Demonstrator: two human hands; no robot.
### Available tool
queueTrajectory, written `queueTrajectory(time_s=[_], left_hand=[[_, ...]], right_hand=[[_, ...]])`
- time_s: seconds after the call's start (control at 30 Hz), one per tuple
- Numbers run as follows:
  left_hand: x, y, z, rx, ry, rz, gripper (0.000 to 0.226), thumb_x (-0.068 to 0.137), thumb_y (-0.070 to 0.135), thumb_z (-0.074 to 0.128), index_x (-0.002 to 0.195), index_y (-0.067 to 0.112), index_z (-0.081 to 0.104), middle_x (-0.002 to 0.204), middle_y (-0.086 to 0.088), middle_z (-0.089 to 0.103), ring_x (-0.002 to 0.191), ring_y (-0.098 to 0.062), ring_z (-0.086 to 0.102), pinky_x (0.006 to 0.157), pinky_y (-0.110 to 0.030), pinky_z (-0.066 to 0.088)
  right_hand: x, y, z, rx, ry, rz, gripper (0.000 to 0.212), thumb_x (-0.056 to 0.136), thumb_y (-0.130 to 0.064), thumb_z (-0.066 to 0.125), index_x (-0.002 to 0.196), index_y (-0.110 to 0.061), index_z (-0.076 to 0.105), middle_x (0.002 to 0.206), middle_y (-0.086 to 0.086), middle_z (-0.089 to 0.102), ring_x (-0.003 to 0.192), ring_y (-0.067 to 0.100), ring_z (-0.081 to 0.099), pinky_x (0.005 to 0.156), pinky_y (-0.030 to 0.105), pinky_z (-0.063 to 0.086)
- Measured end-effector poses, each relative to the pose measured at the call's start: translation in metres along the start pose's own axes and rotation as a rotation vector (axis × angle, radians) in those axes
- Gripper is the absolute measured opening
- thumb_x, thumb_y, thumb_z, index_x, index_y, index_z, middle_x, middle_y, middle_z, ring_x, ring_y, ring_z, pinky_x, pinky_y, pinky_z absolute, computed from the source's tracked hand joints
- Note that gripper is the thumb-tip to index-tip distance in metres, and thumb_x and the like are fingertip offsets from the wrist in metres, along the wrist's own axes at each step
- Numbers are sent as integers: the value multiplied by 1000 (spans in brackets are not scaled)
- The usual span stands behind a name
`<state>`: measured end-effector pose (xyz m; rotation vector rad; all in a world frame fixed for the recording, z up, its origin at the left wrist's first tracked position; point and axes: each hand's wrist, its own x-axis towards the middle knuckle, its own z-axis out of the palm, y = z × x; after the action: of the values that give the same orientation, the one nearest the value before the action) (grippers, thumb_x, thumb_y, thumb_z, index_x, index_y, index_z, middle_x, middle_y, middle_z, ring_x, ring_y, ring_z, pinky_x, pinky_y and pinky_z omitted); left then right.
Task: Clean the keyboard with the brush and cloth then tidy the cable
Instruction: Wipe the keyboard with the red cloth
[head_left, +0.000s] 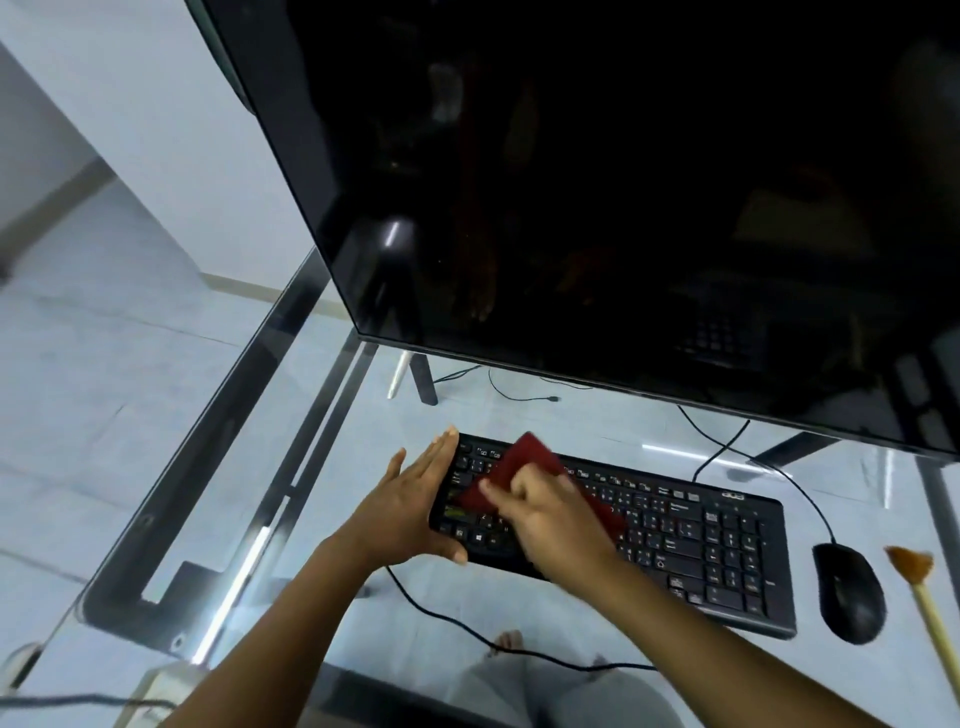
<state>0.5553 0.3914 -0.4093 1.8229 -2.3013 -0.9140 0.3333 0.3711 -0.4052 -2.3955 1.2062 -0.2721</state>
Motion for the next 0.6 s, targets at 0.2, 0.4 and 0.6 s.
queueTrajectory(time_s=[0.2,0.4,0.6], left_hand=[[1,-3,3,-55,10,4,142,53,74,72,148,27,-21,162,8,0,147,-7,5,117,-38,-2],[-3,-4,3,-54,13,23,138,57,75,70,150,25,-20,162,5,1,147,-10,7,120,-41,4],[-3,-3,2,-107,32,-6,139,55,74,73,149,29,-19,158,5,23,144,-14,24,119,-37,3]], right_hand=[[0,-7,-4,50,238,385,29,96,-25,55,124,-24,61,83,-7,51,77,21,51,65,30,43],[17,-14,2,50,44,76,28,91,-27,58,119,-28,61,88,-7,53,78,16,45,65,28,37],[25,-26,6,-53,42,5,47,84,-10,65,128,-23,57,95,5,59,84,26,57,72,38,44]])
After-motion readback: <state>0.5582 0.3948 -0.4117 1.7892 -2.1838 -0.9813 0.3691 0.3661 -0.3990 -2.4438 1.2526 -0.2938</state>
